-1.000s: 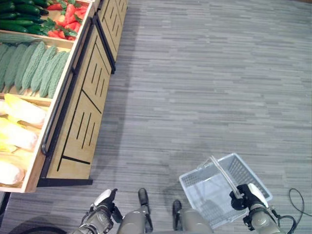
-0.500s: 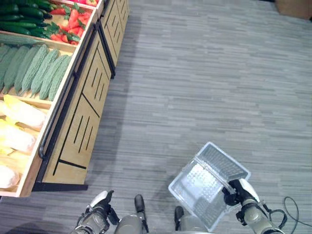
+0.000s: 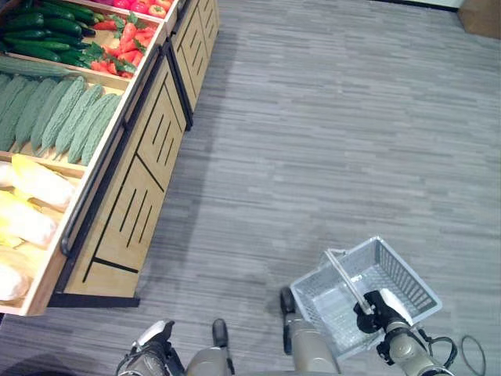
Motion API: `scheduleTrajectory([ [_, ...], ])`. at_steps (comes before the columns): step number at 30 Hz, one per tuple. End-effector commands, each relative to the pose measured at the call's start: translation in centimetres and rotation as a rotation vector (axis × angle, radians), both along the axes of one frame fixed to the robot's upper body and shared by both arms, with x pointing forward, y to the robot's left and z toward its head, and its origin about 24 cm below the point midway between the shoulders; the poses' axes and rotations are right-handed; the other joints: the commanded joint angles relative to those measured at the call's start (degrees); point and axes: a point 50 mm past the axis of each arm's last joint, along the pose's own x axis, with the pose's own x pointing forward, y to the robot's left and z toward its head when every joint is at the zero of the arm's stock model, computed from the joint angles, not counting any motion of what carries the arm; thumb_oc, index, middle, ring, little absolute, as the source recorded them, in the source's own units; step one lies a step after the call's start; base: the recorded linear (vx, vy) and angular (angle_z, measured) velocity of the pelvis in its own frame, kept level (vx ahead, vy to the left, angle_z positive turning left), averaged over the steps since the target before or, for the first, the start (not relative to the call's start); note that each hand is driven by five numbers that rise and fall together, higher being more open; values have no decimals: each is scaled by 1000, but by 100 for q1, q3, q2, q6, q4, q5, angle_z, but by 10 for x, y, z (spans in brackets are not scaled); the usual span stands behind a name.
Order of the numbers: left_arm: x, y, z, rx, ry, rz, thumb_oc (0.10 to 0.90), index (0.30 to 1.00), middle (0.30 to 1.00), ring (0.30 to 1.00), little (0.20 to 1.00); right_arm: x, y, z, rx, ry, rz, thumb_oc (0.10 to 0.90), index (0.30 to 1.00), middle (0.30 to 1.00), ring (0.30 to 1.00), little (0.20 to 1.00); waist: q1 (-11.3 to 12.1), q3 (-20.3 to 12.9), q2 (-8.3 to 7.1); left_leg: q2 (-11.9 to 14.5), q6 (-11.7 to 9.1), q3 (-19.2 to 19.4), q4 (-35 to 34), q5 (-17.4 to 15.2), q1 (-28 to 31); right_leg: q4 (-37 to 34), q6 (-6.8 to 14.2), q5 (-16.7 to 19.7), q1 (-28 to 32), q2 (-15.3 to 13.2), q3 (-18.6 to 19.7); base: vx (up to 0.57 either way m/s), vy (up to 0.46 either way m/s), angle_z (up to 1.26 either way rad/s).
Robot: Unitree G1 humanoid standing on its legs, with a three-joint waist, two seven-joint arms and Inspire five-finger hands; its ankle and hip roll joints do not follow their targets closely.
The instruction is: Get the vegetables into the basket
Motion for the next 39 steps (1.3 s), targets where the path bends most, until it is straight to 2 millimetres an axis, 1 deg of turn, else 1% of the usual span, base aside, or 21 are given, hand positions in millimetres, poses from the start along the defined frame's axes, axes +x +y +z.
scheduleTrajectory([
  [1, 24, 5, 10, -3, -97, 28, 900, 1000, 1000, 1000, 1000, 40, -21, 42, -77, -216, 68, 400, 300, 300, 300, 300, -141, 145, 102, -508, 111, -57, 557, -467, 332, 407, 380, 365, -478, 85, 359, 463, -268, 99],
  [2, 22, 5, 9, -7, -94, 47, 900, 1000, 1000, 1000, 1000, 31, -27, 40, -82, -190, 52, 400, 300, 300, 300, 300, -166, 90, 116, -520, 67, -247, 641, -545, 456, 441, 348, 372, -457, 125, 307, 337, -281, 66],
  [3, 17, 7, 8, 0, -84, 64, 900, 1000, 1000, 1000, 1000, 25, -30, 38, -83, -171, 40, 400, 300, 300, 300, 300, -129, 16, 142, -486, 24, -339, 742, -526, 481, 392, 257, 338, -304, 159, 214, 259, -230, 95],
  [4, 17, 7, 8, 0, -84, 64, 900, 1000, 1000, 1000, 1000, 25, -30, 38, -83, -171, 40, 400, 300, 300, 300, 300, -134, 17, 148, -479, 21, -344, 747, -532, 482, 390, 254, 336, -298, 163, 207, 180, -250, 107],
  [6, 9, 6, 5, 0, -60, 84, 900, 1000, 1000, 1000, 1000, 23, -35, 43, -90, -174, 46, 400, 300, 300, 300, 300, -75, -55, 231, -305, -183, -545, 960, -297, 429, 461, 37, 109, -137, 263, -126, 195, -334, 49],
  [9, 6, 3, 3, 1, -43, 79, 900, 1000, 1000, 1000, 1000, 23, -40, 49, -107, -186, 57, 400, 300, 300, 300, 300, -61, -92, 281, -201, -334, -666, 1019, -45, 369, 465, -75, -37, -46, 283, -305, 128, -231, 52],
  [14, 7, -3, 1, -6, -44, 85, 900, 1000, 1000, 1000, 1000, 16, -45, 50, -114, -178, 45, 400, 300, 300, 300, 300, -69, -133, 375, -54, -454, -822, 937, 285, 277, 460, -195, -235, 20, 277, -537, 83, -154, 31],
  [19, 9, -3, 2, 8, -52, 95, 900, 1000, 1000, 1000, 1000, 11, -45, 47, -110, -171, 22, 400, 300, 300, 300, 300, -54, -118, 447, 68, -541, -886, 978, 586, 120, 428, -315, -381, 95, 256, -696, 58, -141, 21],
  [21, 11, -3, 2, 9, -56, 96, 900, 1000, 1000, 1000, 1000, 11, -46, 47, -113, -168, 13, 400, 300, 300, 300, 300, -62, -101, 456, 88, -562, -869, 1061, 617, 46, 406, -342, -430, 142, 240, -748, 24, -83, 27],
  [23, 16, -3, 4, 10, -73, 94, 900, 1000, 1000, 1000, 1000, 11, -47, 47, -116, -177, 0, 400, 300, 300, 300, 300, -66, -47, 446, 99, -595, -645, 1329, 700, -161, 384, -388, -493, 243, 166, -861, 16, -92, 40],
  [24, 23, -5, 6, 10, -94, 80, 900, 1000, 1000, 1000, 1000, 6, -51, 45, -121, -173, -43, 400, 300, 300, 300, 300, -96, 42, 416, 254, -568, -226, 1406, 744, -419, 350, -373, -526, 384, -23, -1030, 6, -72, 53],
  [25, 27, -7, 8, 6, -107, 75, 900, 1000, 1000, 1000, 1000, 3, -53, 44, -124, -168, -60, 400, 300, 300, 300, 300, -101, 84, 409, 331, -558, -65, 1375, 716, -506, 318, -353, -530, 461, -100, -1115, -10, -47, 102],
  [27, 38, -12, 11, 7, -138, 34, 900, 1000, 1000, 1000, 1000, -7, -59, 43, -135, -173, -113, 400, 300, 300, 300, 300, -171, 114, 439, 695, -606, 834, 798, 750, -946, 231, -233, -574, 677, -416, -1525, 76, 18, 143],
  [28, 40, -12, 12, 10, -140, 26, 900, 1000, 1000, 1000, 1000, -10, -60, 42, -138, -167, -124, 400, 300, 300, 300, 300, -191, 98, 464, 779, -689, 921, 681, 790, -984, 228, -168, -683, 786, -476, -1558, 168, 98, 146],
  [29, 40, -12, 12, 15, -141, 20, 900, 1000, 1000, 1000, 1000, -12, -60, 41, -139, -163, -131, 400, 300, 300, 300, 300, -217, 75, 500, 887, -738, 1097, 568, 973, -1099, 198, -146, -687, 870, -526, -1656, 142, 79, 130],
  [30, 40, -12, 12, 15, -140, 19, 900, 1000, 1000, 1000, 1000, -13, -60, 41, -139, -162, -132, 400, 300, 300, 300, 300, -225, 71, 498, 878, -749, 1090, 547, 985, -1084, 195, -143, -699, 884, -531, -1667, 172, 166, 104],
  [31, 38, -12, 11, 18, -137, 15, 900, 1000, 1000, 1000, 1000, -15, -61, 39, -139, -149, -135, 400, 300, 300, 300, 300, -188, 53, 510, 1007, -800, 1177, 475, 1176, -1160, 174, -133, -733, 1048, -589, -1711, 182, 161, 40],
  [34, 31, -8, 9, 29, -122, 38, 900, 1000, 1000, 1000, 1000, -17, -54, 32, -122, -124, -127, 400, 300, 300, 300, 300, -113, 7, 508, 962, -705, 1341, 362, 1149, -981, 95, -105, -676, 1184, -626, -1771, 108, 221, -12],
  [36, 28, -5, 9, 34, -121, 53, 900, 1000, 1000, 1000, 1000, -15, -51, 30, -118, -120, -133, 400, 300, 300, 300, 300, -49, -36, 432, 845, -628, 1412, 353, 1053, -951, 31, -45, -628, 1288, -727, -1724, 149, 284, -21],
  [37, 27, -3, 9, 35, -121, 58, 900, 1000, 1000, 1000, 1000, -13, -46, 25, -106, -115, -136, 400, 300, 300, 300, 300, 10, -57, 333, 711, -526, 1458, 403, 907, -938, -10, 34, -531, 1340, -847, -1675, 124, 242, -8],
  [39, 27, -1, 10, 38, -127, 65, 900, 1000, 1000, 1000, 1000, -8, -43, 25, -102, -124, -131, 400, 300, 300, 300, 300, 44, -53, 269, 649, -474, 1483, 450, 834, -957, -47, 86, -464, 1353, -914, -1639, 79, 185, -1],
])
